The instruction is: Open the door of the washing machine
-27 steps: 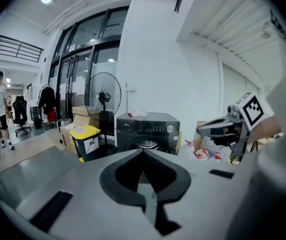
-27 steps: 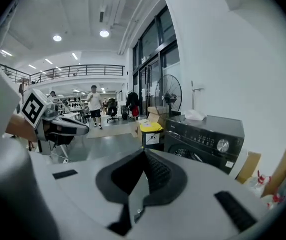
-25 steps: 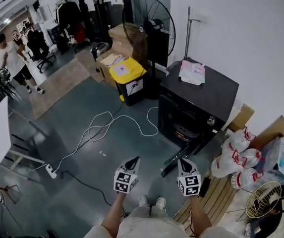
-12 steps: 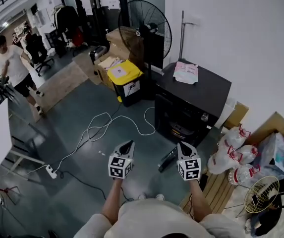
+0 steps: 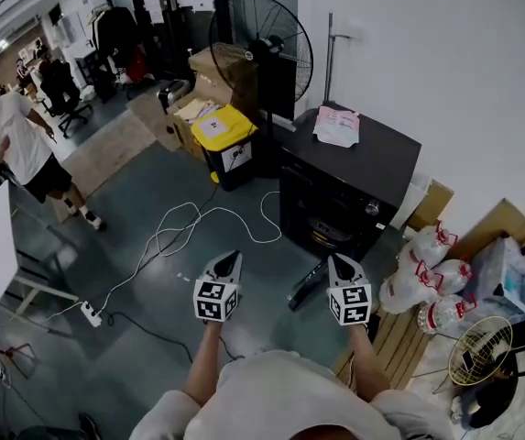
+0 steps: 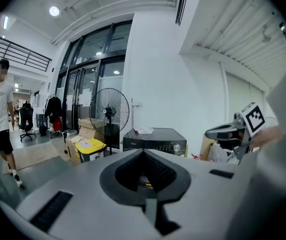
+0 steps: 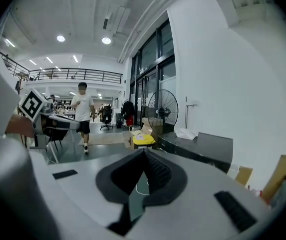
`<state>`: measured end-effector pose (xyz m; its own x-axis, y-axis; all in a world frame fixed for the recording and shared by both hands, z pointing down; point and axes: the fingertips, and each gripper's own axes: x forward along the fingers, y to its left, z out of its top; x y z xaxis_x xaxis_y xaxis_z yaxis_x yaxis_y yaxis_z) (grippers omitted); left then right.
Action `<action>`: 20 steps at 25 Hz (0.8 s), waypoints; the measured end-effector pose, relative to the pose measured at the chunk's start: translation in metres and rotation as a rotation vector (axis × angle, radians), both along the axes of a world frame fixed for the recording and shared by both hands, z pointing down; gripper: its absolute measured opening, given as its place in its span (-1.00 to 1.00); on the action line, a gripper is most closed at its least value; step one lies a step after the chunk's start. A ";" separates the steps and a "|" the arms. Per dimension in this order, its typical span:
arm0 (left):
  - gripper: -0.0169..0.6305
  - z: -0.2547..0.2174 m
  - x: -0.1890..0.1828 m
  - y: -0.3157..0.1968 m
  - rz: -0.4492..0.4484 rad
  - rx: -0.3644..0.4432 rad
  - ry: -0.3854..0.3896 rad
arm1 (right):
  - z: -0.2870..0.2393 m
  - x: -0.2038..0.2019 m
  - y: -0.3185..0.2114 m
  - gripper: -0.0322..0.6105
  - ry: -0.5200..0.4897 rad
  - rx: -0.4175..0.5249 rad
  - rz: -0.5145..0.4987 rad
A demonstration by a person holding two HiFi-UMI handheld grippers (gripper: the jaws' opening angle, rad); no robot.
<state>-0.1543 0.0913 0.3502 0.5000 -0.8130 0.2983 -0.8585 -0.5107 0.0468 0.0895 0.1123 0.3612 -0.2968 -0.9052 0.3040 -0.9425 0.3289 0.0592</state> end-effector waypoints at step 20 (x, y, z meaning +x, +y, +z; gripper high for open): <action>-0.92 0.000 -0.004 -0.003 0.006 -0.010 0.019 | 0.002 -0.015 -0.003 -0.90 0.015 -0.014 -0.016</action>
